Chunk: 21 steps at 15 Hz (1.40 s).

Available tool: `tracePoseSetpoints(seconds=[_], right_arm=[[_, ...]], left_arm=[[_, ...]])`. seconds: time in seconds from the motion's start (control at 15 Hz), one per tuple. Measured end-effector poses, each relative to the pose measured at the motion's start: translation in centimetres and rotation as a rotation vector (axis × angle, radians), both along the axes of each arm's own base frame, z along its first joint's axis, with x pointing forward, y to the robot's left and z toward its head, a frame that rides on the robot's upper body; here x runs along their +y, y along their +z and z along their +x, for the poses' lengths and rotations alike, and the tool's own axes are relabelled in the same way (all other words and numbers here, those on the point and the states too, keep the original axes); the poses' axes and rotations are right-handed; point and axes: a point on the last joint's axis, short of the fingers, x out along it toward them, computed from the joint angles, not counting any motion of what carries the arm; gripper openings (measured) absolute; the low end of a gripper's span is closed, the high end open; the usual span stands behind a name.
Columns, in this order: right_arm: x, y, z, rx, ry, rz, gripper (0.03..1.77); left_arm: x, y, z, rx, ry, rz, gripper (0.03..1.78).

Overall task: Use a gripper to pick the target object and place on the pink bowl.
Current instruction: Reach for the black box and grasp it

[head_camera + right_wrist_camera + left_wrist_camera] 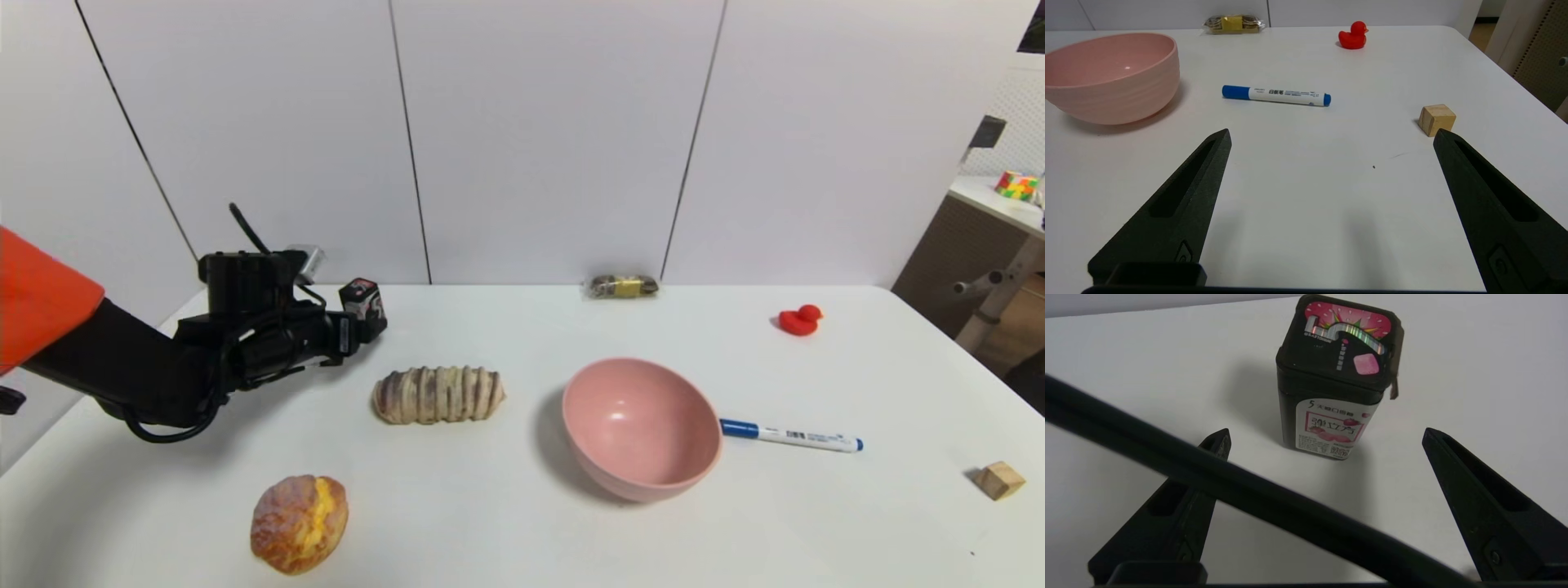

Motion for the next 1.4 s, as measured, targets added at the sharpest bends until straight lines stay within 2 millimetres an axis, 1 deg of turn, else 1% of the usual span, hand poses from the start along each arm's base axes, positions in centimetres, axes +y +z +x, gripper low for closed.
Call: tracePoseSetpoints(seconds=[0.33, 0.53, 0.8, 0.87, 1.0, 1.2, 1.27, 1.4], right_arm=[[0.0, 0.0, 0.0, 0.0, 0.0, 0.0, 1.71], [0.0, 0.0, 0.0, 0.0, 0.0, 0.0, 1.71], [0.0, 0.0, 0.0, 0.0, 0.0, 0.0, 1.71], [0.0, 0.0, 0.0, 0.0, 0.0, 0.0, 1.71], [0.0, 0.0, 0.0, 0.0, 0.0, 0.0, 1.71], [0.0, 0.0, 0.0, 0.0, 0.0, 0.0, 1.71], [0.0, 0.0, 0.0, 0.0, 0.0, 0.0, 1.71], [0.0, 0.0, 0.0, 0.0, 0.0, 0.0, 1.71]], left_arm=[[0.0, -1.5, 1.4, -0.05, 0.009, -0.021, 1.69], [-0.1, -1.8, 2.2, -0.073, 0.011, -0.031, 1.69], [-0.3, -2.2, 2.6, -0.076, 0.007, -0.03, 1.69], [-0.3, -2.3, 2.7, -0.075, 0.007, -0.031, 1.56], [-0.3, -2.3, 2.8, -0.085, 0.006, -0.031, 1.23], [-0.4, -2.3, 2.9, -0.099, 0.005, -0.033, 0.87], [-0.4, -2.4, 3.0, -0.101, 0.004, -0.034, 0.78], [-0.5, -2.4, 3.1, -0.102, 0.002, -0.035, 0.76]])
